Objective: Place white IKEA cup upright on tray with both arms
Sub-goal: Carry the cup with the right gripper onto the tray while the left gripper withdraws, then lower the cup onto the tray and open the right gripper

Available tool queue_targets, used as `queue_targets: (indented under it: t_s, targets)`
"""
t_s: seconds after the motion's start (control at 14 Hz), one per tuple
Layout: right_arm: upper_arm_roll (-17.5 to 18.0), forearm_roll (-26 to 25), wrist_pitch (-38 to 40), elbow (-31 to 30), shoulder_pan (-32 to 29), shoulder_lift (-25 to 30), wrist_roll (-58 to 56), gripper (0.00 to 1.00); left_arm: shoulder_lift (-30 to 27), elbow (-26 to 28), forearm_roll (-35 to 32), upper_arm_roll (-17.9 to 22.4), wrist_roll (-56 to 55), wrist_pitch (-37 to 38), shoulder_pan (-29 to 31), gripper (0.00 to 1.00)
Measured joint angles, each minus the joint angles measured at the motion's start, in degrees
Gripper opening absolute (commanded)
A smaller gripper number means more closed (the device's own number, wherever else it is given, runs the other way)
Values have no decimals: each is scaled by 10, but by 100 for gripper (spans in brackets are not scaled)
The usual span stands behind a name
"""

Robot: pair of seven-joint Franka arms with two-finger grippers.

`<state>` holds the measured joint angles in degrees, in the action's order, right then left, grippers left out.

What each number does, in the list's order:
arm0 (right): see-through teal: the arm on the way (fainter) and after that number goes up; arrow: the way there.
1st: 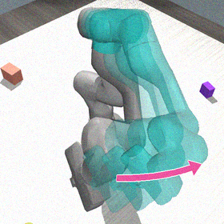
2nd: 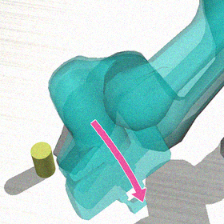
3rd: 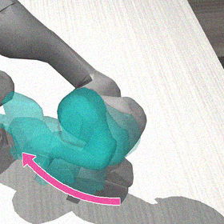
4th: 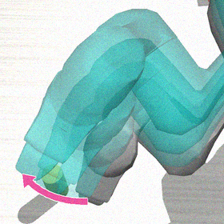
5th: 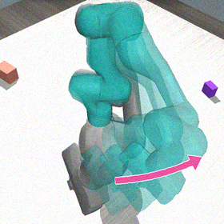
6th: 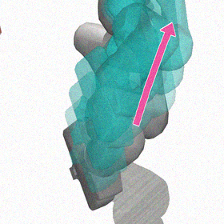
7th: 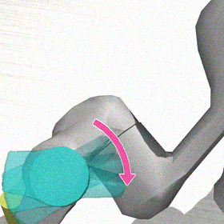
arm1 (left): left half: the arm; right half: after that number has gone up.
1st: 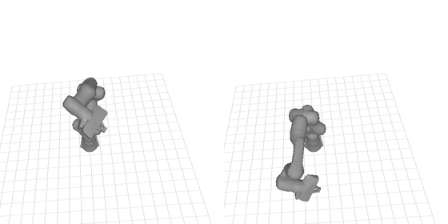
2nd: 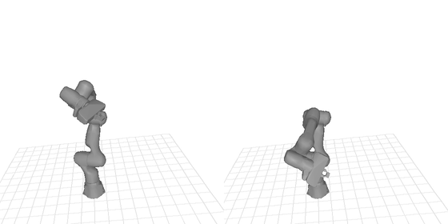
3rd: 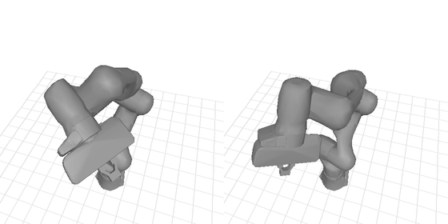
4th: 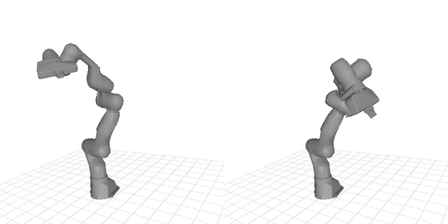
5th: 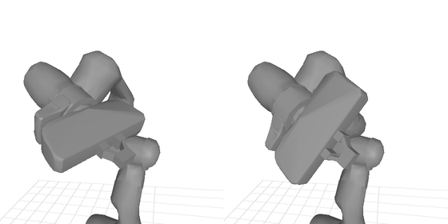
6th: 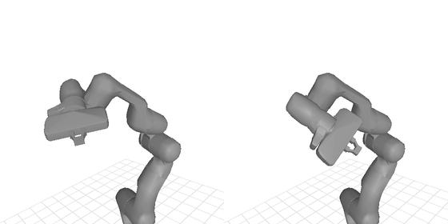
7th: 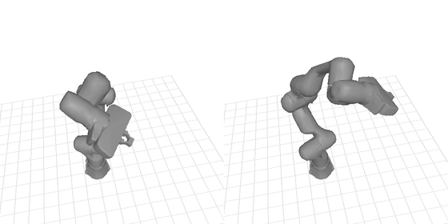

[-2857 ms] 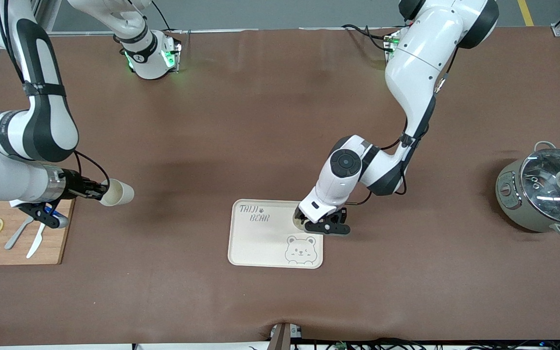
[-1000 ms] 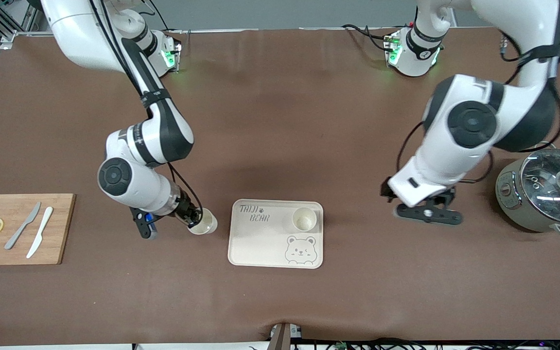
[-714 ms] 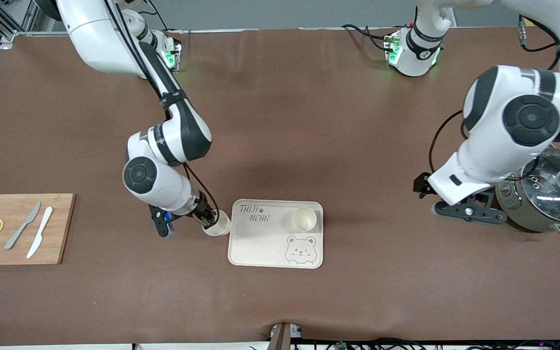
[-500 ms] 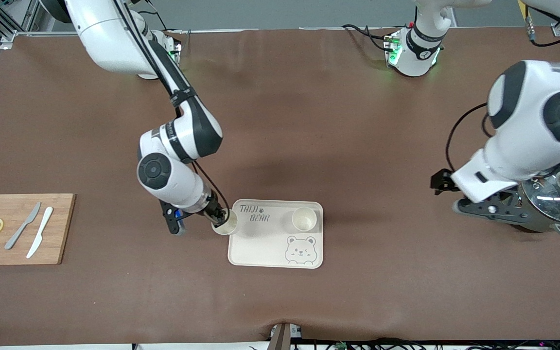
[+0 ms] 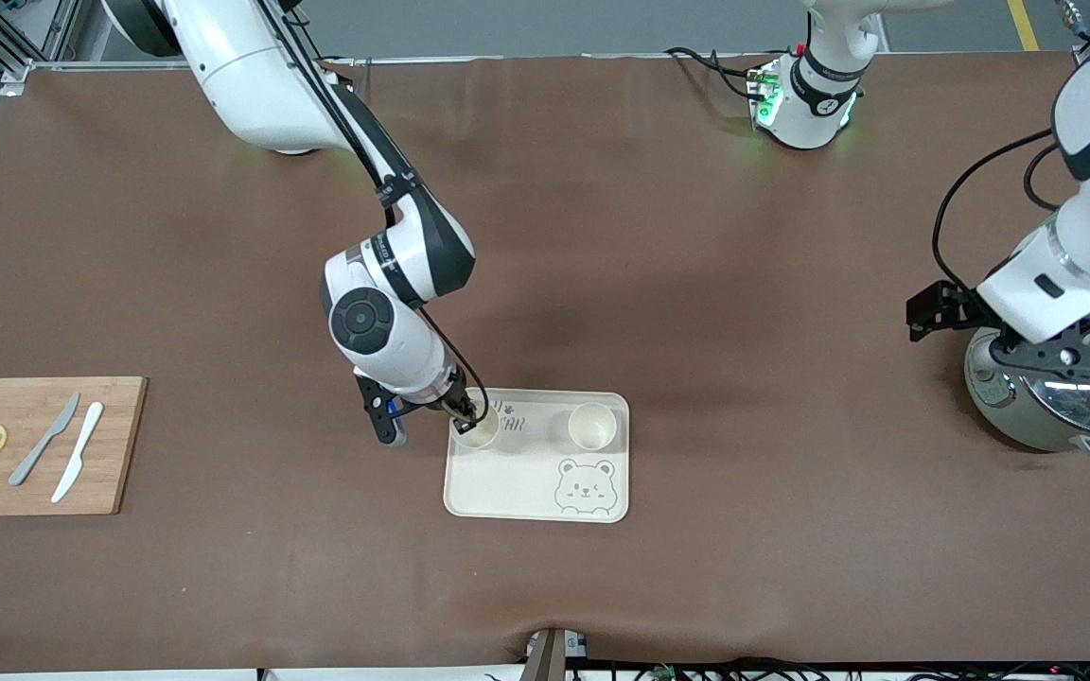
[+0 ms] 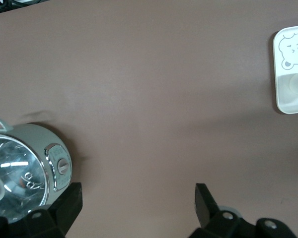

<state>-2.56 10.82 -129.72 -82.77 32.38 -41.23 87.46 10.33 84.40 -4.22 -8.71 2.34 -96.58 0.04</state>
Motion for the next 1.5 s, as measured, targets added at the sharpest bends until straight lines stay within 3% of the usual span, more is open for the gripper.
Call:
queue_targets:
  t_s: [0.71,0.79,0.86,1.0,1.07,1.14,1.5]
  targets:
    - [-2,-20,-30,2,5,-30,11,1,-62,76,24,0,-5,8,1,100]
    - [-3,-20,-30,2,5,-30,11,20,-67,83,38,0,-8,9,0,100]
    - [-5,-20,-30,3,5,-30,11,67,-72,87,49,-1,-18,9,-2,100]
    - [-6,-20,-29,5,3,-30,11,70,-76,90,56,-1,-55,10,-13,100]
    - [-6,-20,-29,6,3,-30,11,93,-78,90,56,-1,-71,12,-18,100]
    - [-7,-20,-29,7,2,-30,11,100,-80,89,56,-2,-77,13,-21,100]
    - [-7,-20,13,37,2,-29,11,100,-85,87,56,-2,-80,24,-21,100]
